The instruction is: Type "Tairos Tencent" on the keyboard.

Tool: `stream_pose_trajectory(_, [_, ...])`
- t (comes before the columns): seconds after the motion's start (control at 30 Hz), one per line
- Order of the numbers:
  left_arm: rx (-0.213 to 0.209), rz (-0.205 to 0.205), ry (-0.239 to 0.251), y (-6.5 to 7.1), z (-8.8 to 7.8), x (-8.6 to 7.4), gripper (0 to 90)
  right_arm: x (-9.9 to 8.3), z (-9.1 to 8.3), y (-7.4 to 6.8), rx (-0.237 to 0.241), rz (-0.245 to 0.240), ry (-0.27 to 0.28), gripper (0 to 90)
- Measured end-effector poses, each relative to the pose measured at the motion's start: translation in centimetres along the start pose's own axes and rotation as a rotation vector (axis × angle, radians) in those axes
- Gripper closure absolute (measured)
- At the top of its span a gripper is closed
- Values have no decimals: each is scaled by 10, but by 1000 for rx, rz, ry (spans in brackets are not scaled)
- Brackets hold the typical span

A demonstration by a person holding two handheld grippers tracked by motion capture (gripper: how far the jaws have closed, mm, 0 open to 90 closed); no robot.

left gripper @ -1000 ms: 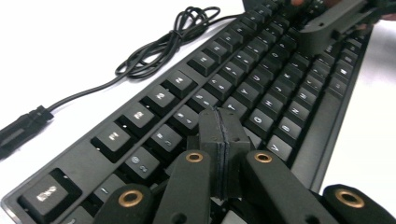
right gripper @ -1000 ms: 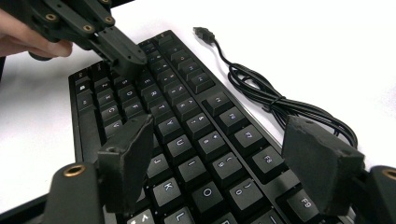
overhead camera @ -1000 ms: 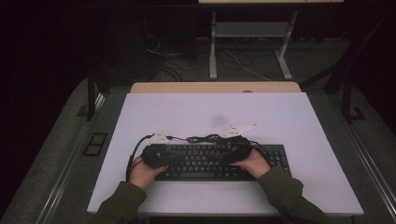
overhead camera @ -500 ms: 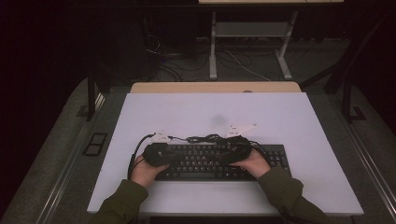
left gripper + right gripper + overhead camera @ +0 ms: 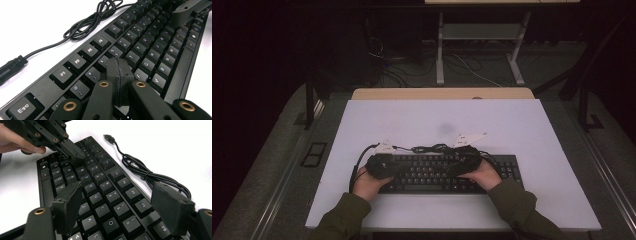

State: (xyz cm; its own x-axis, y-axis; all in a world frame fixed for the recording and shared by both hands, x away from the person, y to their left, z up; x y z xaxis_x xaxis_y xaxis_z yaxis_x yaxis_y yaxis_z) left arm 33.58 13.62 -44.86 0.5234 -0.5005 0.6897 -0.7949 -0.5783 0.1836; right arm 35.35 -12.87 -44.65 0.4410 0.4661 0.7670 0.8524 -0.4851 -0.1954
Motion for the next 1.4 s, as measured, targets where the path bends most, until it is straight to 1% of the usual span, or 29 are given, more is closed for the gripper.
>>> stream_pose_trajectory(0.73, [2,9,19,3,-7,2,892,1,-2,0,1,1,8,247])
stream_pose_trajectory(0.83, [0,7,22,4,-9,1,892,2,-2,-1,9,3,10,248])
stream_pose_trajectory(0.9, [-1,6,26,5,-10,1,892,2,-3,-2,22,0,2,264])
stream_pose_trajectory(0.93, [-3,6,27,5,-11,0,892,2,-4,-3,36,0,-3,282])
stream_pose_trajectory(0.97, [0,8,30,5,-12,0,891,2,-4,-4,49,0,-6,320])
stream_pose_trajectory(1.03, [1,3,36,6,-14,0,877,2,-4,-7,58,-7,-13,435])
stream_pose_trajectory(1.07, [4,5,39,7,-14,0,857,2,-4,-8,63,-16,-13,502])
stream_pose_trajectory(1.1, [6,4,39,7,-15,-1,837,2,-4,-10,72,-14,-15,560])
stream_pose_trajectory(1.17, [10,8,46,8,-17,-1,794,3,-3,-13,92,-30,-23,652])
stream_pose_trajectory(1.27, [25,-9,54,8,-17,-1,694,2,2,-20,114,-48,-44,757])
stream_pose_trajectory(1.4, [30,-10,59,8,-18,-1,588,1,7,-26,141,-62,-69,858])
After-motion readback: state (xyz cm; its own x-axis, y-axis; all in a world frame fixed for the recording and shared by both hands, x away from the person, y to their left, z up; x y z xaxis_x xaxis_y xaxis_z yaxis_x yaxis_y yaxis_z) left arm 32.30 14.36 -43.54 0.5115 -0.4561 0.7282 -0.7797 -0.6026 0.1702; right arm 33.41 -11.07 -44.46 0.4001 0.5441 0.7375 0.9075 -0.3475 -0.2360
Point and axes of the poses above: each handheld gripper's, and its own axes: z roughly forward along the jaws, x roughly out of its top, y roughly to its right, the point moved 2 cm from there along z, roughly forward along the jaws, and after that the axes turned 5 degrees about -y, right-handed, at the moved point
